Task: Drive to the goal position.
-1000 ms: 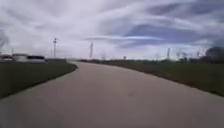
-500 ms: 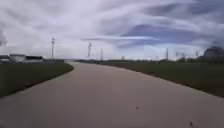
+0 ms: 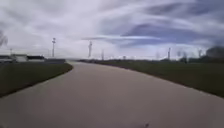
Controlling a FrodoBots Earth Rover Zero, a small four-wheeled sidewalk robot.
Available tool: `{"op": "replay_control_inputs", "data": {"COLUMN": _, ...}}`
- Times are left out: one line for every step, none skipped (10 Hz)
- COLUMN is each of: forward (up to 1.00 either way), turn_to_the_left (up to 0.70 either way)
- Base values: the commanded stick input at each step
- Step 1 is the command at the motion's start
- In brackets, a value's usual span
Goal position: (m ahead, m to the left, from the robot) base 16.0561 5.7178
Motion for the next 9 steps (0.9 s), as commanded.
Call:
{"op": "replay_control_inputs", "data": {"forward": 1.0, "turn_to_the_left": 0.05}}
{"op": "replay_control_inputs", "data": {"forward": 1.0, "turn_to_the_left": 0.32}}
{"op": "replay_control_inputs", "data": {"forward": 1.0, "turn_to_the_left": 0.37}}
{"op": "replay_control_inputs", "data": {"forward": 1.0, "turn_to_the_left": 0.29}}
{"op": "replay_control_inputs", "data": {"forward": 1.0, "turn_to_the_left": 0.0}}
{"op": "replay_control_inputs", "data": {"forward": 1.0, "turn_to_the_left": 0.0}}
{"op": "replay_control_inputs", "data": {"forward": 1.0, "turn_to_the_left": 0.0}}
{"op": "replay_control_inputs", "data": {"forward": 1.0, "turn_to_the_left": 0.0}}
{"op": "replay_control_inputs", "data": {"forward": 1.0, "turn_to_the_left": 0.0}}
